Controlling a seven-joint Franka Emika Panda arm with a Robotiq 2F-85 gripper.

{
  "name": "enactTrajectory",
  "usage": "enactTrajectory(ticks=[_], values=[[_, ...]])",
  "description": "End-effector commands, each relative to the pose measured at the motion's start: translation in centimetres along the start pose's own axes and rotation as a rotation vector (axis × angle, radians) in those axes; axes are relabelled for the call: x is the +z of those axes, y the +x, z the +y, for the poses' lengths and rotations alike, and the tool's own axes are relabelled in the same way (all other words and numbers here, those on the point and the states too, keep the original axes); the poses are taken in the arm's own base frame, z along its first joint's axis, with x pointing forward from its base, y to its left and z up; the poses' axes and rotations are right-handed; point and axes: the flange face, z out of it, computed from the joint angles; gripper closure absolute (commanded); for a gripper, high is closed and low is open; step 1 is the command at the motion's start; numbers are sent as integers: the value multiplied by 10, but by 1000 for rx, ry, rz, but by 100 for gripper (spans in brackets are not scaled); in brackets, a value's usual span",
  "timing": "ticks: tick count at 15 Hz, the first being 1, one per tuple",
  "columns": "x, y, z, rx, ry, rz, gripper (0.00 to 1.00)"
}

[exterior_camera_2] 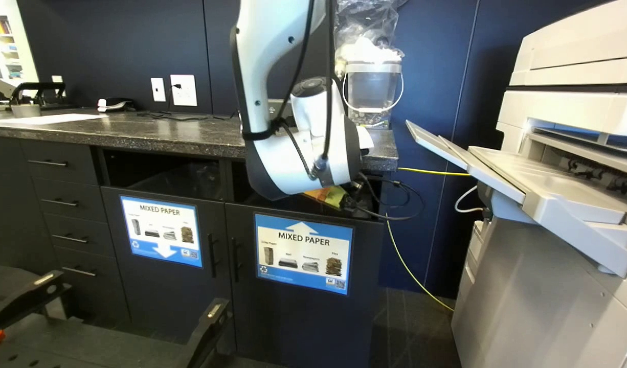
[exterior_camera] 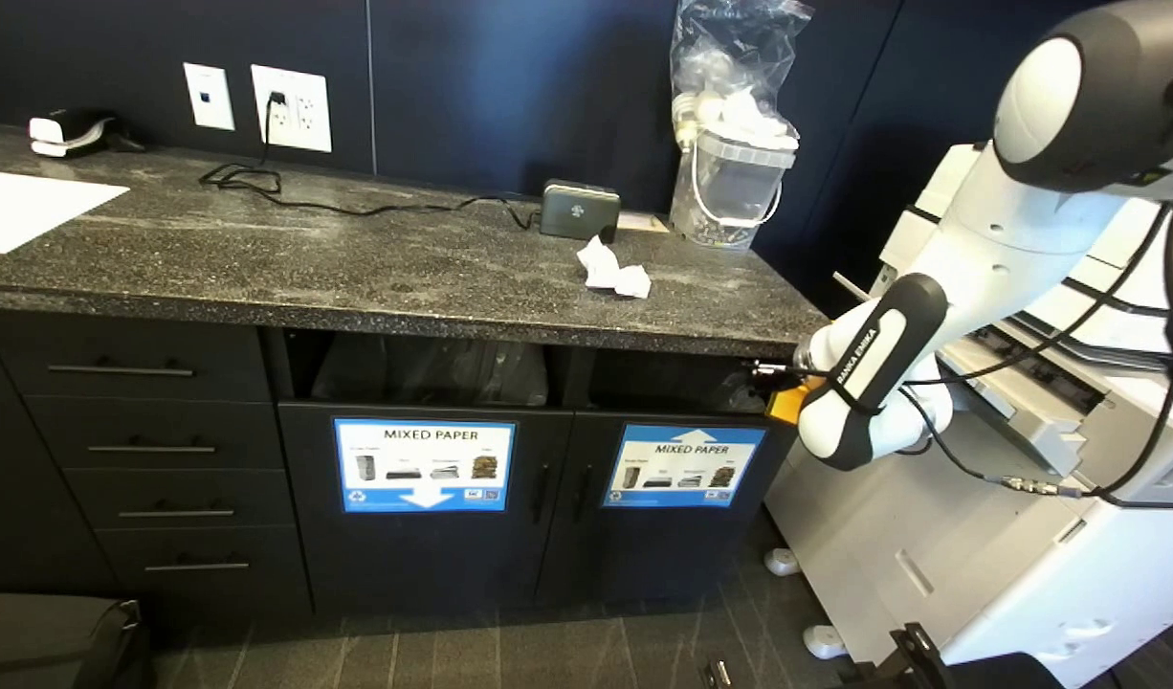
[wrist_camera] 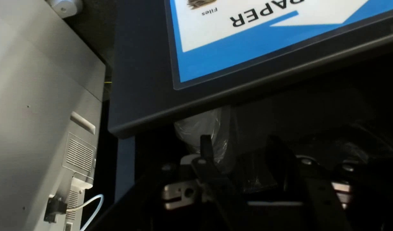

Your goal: Pick up the paper on the right side of the counter and throw it in the bin

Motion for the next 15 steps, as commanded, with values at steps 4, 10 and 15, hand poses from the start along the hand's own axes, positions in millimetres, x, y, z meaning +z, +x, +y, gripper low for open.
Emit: enactTrajectory(ticks=[4, 10, 15], values=[[-108, -49, -33, -316, -10, -161, 26], [-184, -114, -38, -604, -11, -417, 26], [-185, -161, -38, -561, -109, -711, 26]])
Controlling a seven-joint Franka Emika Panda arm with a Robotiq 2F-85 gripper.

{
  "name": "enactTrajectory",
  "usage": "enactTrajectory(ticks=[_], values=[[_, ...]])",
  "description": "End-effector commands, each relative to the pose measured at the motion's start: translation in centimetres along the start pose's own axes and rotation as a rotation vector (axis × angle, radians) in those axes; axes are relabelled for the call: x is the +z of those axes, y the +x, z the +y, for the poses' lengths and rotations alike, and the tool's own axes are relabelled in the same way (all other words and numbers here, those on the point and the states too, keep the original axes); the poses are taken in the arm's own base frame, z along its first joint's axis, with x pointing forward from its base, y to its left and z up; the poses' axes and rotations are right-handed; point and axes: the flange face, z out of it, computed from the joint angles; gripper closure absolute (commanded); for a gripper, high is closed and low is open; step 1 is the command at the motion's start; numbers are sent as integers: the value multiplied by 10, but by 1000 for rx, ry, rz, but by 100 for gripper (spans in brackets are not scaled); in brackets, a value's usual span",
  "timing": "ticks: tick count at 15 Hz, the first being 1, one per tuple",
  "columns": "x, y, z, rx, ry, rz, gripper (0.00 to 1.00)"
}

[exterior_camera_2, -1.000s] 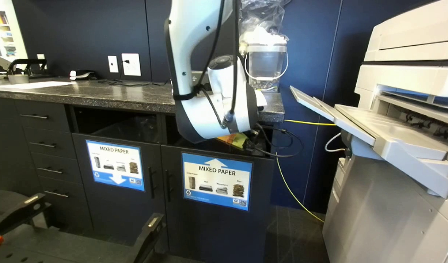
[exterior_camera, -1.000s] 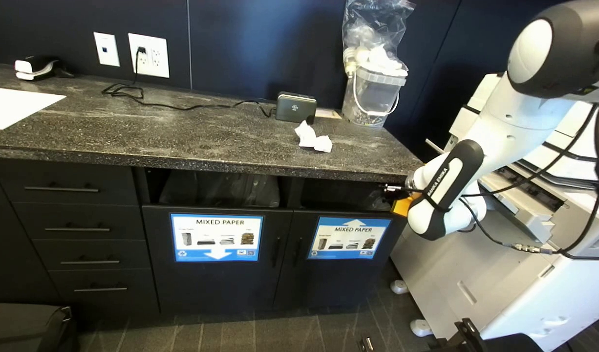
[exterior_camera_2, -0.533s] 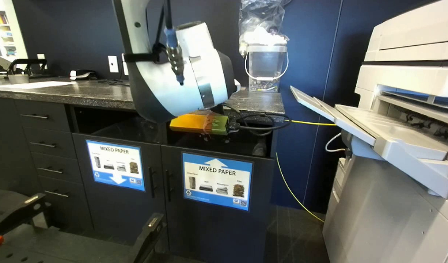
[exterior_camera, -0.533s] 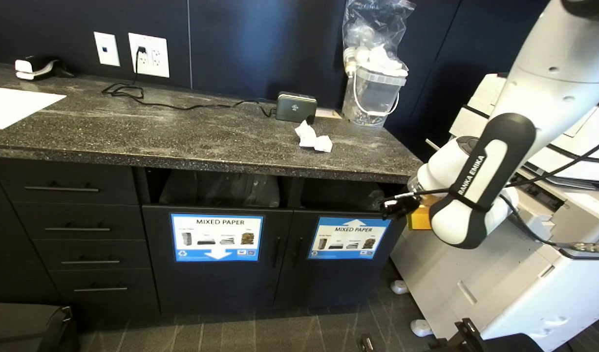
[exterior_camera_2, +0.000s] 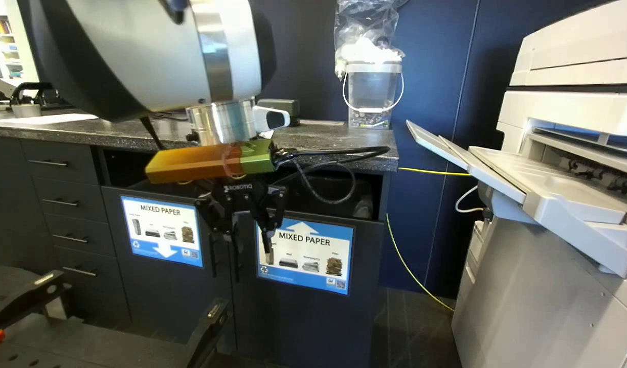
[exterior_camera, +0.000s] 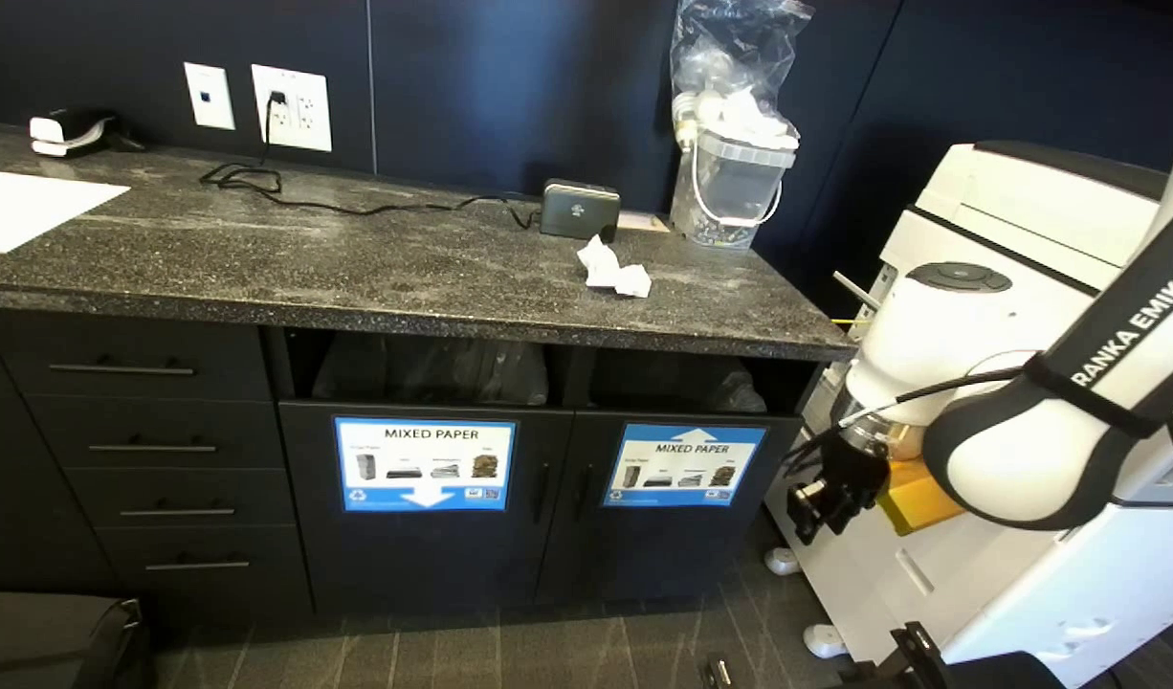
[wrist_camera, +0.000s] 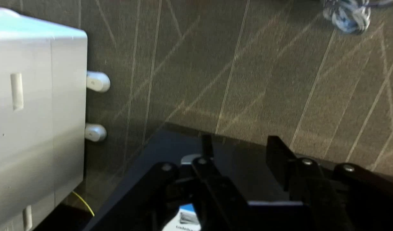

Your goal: Pick up the paper on the right side of the counter and throw it in the bin

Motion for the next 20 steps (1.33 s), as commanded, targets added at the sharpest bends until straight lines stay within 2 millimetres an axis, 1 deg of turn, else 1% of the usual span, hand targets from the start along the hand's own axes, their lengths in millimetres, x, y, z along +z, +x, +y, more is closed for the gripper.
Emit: enactTrajectory(ticks=[1, 3, 4, 6, 7, 9, 10, 11, 12, 15, 19, 20], values=[[-2, 1, -2, 60, 16, -139, 26], [-17, 11, -2, 109, 34, -184, 26], [-30, 16, -1, 128, 43, -197, 26], [-62, 29, -5, 170, 68, -194, 26], [-77, 18, -6, 185, 58, -182, 26], [-106, 18, -5, 202, 34, -166, 26], [-130, 30, -3, 203, 19, -165, 26], [-148, 28, -2, 203, 9, -158, 26], [-158, 15, -4, 199, -14, -146, 26], [-212, 3, -4, 187, -50, -119, 26], [-282, -30, -7, 125, -100, -93, 26], [-303, -37, -7, 112, -88, -39, 26]])
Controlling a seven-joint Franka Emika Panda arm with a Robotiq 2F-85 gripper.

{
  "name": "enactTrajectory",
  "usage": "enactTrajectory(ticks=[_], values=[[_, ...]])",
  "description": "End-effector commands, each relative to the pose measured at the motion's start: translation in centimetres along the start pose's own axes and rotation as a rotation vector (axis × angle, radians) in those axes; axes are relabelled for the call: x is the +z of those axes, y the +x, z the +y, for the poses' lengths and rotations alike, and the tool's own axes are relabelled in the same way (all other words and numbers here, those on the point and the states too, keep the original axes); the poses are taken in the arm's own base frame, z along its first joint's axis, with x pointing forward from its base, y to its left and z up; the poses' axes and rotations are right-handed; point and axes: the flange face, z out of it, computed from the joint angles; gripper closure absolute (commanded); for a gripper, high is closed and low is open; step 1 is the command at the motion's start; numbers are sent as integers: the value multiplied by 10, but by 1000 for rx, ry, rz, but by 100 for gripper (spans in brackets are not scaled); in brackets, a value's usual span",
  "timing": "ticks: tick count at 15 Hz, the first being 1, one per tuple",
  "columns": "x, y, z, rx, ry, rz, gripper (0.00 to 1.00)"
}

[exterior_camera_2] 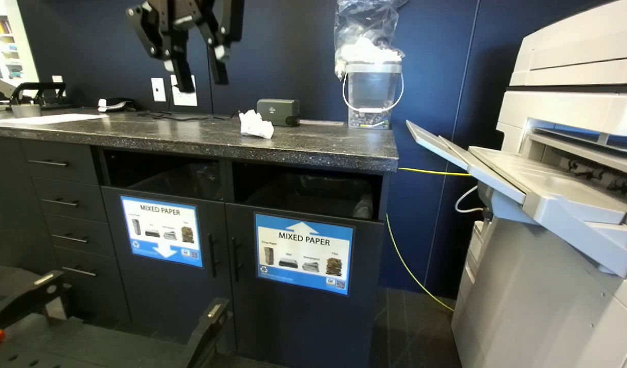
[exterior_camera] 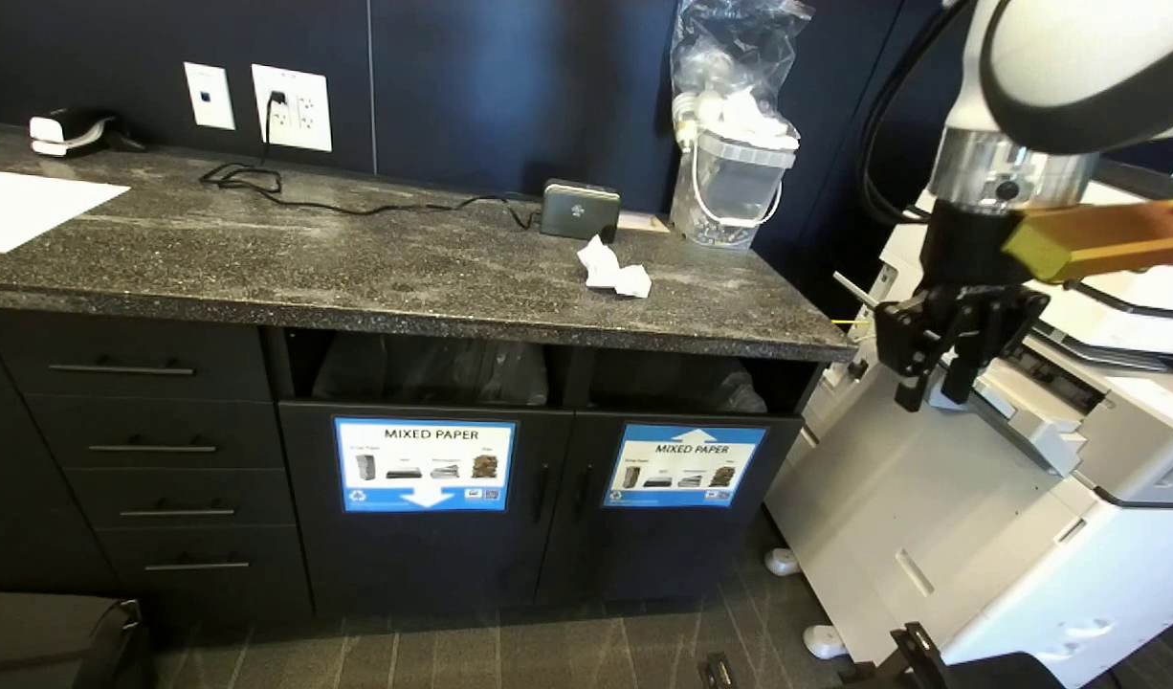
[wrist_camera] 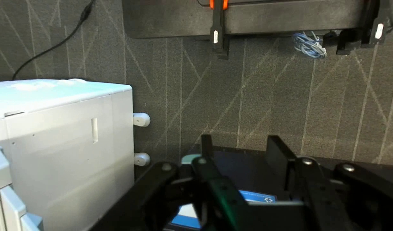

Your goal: Pick up the paper on the right side of the counter and throw it in the bin

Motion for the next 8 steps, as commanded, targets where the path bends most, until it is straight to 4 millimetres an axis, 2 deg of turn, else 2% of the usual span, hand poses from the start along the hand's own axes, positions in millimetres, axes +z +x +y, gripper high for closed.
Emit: enactTrajectory(ticks=[1, 4, 8], values=[[-68, -44, 13, -68, 57, 156, 26], [-104, -65, 22, -130, 104, 279, 26], [-126, -80, 31, -173, 171, 346, 26]])
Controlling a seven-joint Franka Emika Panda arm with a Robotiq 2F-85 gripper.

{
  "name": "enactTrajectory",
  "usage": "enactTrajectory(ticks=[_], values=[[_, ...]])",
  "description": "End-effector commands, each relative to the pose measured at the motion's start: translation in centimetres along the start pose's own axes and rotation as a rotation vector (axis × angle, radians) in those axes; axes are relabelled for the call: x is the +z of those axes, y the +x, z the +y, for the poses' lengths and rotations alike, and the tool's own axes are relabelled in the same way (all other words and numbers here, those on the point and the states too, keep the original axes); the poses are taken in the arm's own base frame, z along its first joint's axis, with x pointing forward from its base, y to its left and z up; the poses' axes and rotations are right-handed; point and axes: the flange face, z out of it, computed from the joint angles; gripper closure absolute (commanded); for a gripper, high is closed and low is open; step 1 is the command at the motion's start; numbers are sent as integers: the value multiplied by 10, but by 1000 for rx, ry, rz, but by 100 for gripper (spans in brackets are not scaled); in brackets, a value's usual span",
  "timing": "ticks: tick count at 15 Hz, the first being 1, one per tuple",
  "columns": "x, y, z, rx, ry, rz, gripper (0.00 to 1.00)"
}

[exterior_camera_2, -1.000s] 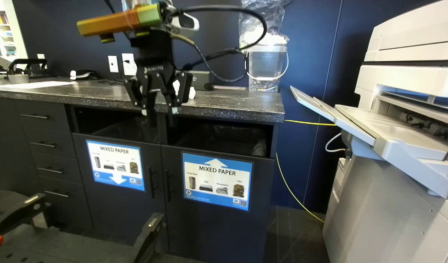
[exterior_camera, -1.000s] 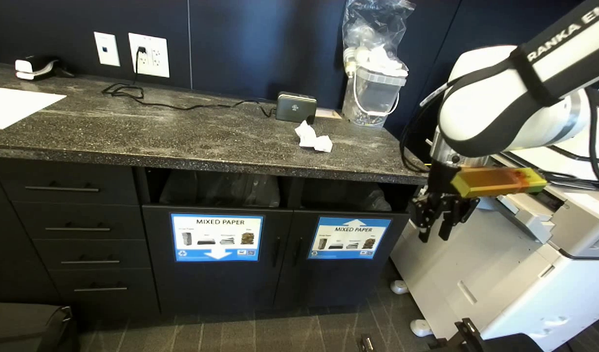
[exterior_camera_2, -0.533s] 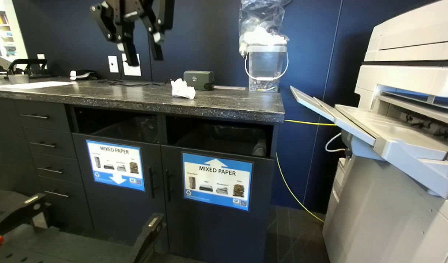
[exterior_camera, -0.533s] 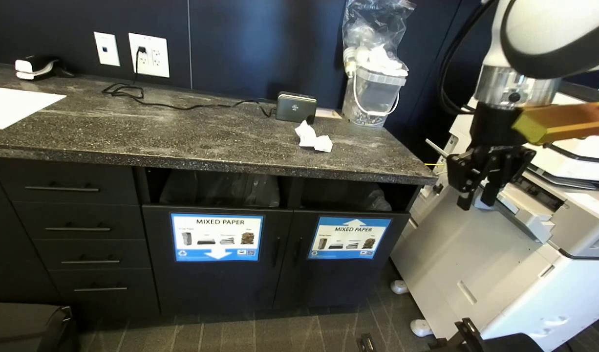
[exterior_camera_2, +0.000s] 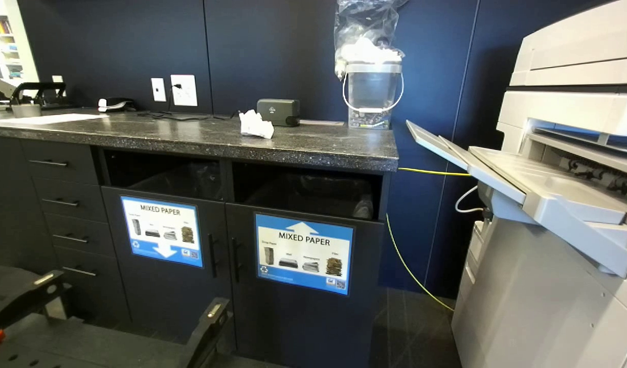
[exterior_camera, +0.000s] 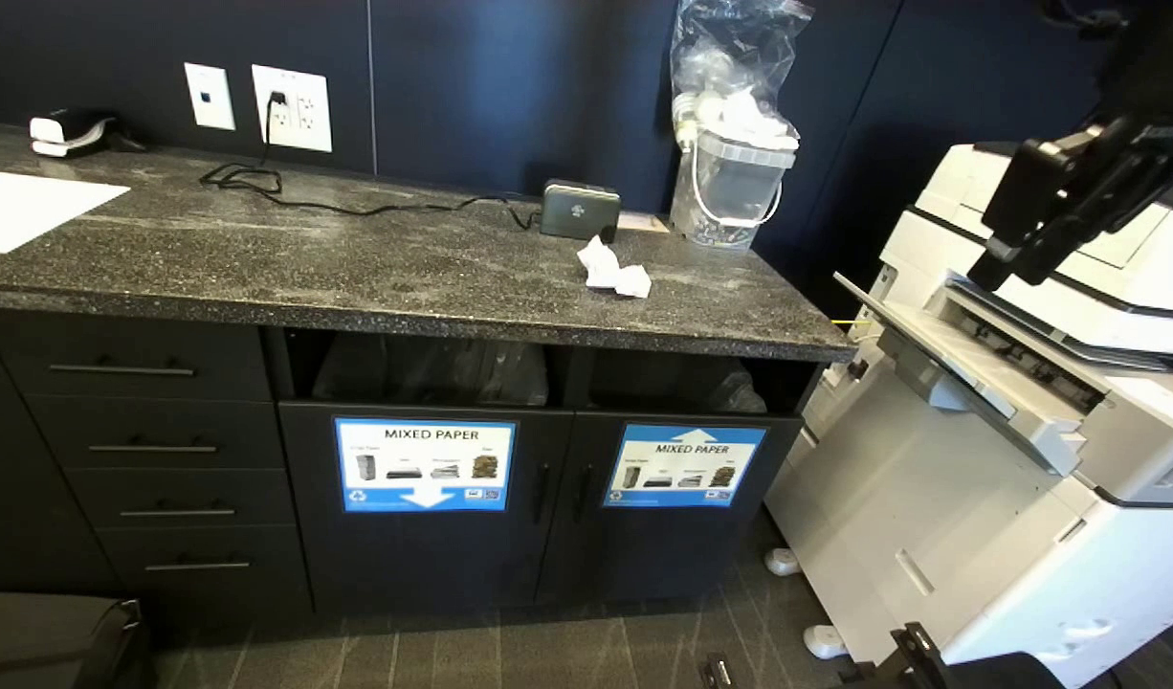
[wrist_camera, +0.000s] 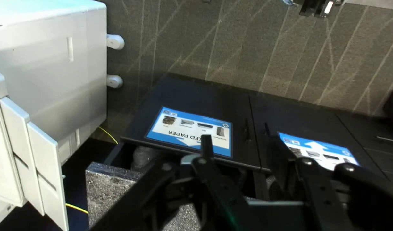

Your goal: Pick up the paper on the right side of the counter and throw it in the bin

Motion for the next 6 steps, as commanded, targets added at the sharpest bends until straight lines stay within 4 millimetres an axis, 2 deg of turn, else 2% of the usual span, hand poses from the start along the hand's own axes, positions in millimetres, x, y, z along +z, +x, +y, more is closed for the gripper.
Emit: enactTrajectory(ticks=[1, 2, 6], values=[[-20, -5, 2, -35, 83, 39, 26], [-10, -5, 2, -13, 37, 24, 51], [-12, -6, 2, -19, 57, 29, 51]])
